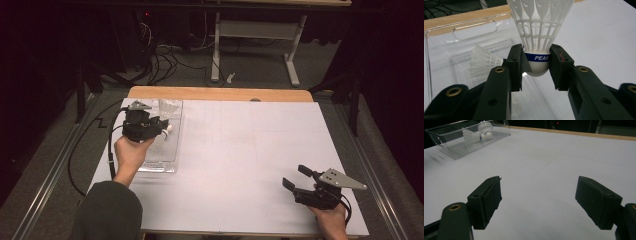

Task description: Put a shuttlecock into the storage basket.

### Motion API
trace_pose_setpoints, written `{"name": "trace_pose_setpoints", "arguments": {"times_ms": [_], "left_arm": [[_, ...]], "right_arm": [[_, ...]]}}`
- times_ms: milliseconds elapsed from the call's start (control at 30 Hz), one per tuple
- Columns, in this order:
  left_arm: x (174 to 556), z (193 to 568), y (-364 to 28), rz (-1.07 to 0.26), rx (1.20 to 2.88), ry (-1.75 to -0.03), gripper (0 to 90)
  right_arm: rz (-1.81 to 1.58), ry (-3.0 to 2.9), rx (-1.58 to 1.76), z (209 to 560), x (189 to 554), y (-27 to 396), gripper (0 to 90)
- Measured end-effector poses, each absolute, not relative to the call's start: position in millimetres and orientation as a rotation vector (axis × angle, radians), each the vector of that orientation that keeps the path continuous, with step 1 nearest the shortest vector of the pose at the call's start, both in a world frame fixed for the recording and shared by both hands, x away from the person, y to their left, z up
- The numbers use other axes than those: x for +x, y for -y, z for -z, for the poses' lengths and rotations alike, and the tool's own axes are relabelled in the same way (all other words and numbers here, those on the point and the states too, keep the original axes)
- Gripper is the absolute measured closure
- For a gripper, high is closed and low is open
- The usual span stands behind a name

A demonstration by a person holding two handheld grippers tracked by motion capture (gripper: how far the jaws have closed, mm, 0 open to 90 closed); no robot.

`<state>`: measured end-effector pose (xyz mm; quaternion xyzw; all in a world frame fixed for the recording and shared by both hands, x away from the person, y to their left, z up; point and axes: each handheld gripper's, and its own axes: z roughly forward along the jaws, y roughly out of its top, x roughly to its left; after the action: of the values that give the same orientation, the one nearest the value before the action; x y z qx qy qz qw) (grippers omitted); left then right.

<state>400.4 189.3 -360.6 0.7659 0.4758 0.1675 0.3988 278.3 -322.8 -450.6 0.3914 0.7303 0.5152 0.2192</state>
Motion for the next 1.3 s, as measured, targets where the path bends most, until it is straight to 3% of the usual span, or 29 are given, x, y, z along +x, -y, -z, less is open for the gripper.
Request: {"name": "trace_pose_setpoints", "arguments": {"times_ms": [1300], "left_arm": [[441, 379, -183, -0.386, 1.994, -1.36, 65.0]], "right_arm": [[-1.425, -2.025, 1.079, 451, 278, 323, 21.4]]}}
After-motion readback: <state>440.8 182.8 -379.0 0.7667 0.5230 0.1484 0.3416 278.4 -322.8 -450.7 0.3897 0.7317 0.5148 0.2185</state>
